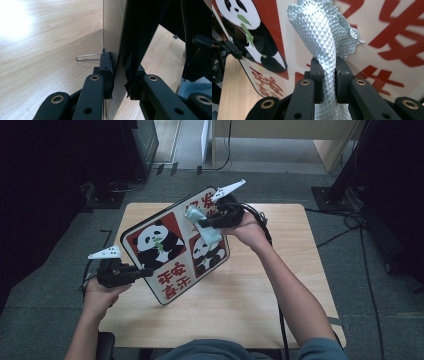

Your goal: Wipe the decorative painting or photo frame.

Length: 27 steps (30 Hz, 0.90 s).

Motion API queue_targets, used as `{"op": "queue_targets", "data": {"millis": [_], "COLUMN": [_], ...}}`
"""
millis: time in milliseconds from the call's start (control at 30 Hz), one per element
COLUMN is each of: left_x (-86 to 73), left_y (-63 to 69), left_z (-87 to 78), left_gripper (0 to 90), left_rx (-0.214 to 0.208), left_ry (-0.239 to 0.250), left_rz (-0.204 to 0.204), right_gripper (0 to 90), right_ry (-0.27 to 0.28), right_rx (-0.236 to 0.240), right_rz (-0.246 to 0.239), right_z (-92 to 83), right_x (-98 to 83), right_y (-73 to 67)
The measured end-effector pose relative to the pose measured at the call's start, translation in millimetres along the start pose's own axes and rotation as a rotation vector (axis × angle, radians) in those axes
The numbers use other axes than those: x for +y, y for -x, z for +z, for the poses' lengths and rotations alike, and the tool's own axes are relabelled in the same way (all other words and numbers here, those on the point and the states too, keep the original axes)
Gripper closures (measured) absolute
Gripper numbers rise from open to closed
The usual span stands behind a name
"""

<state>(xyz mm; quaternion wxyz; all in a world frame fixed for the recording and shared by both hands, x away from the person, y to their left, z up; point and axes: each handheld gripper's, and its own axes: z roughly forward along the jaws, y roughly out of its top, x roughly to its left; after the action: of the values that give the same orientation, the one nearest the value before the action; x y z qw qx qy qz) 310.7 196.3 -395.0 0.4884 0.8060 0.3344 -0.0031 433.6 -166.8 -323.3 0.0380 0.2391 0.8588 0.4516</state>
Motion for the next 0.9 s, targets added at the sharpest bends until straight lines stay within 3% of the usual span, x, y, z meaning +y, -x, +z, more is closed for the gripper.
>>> {"op": "queue_targets", "data": {"millis": [900], "left_x": [0.1], "left_y": [1.0], "left_z": [0.0], "left_gripper": [78.9], "left_rx": [0.004], "left_ry": [-0.001], "left_rz": [0.005], "right_gripper": [80.0], "right_ry": [-0.02], "right_rx": [0.03], "right_rz": [0.043], "right_z": [17.4], "right_x": [-37.7], "right_y": [0.3]}}
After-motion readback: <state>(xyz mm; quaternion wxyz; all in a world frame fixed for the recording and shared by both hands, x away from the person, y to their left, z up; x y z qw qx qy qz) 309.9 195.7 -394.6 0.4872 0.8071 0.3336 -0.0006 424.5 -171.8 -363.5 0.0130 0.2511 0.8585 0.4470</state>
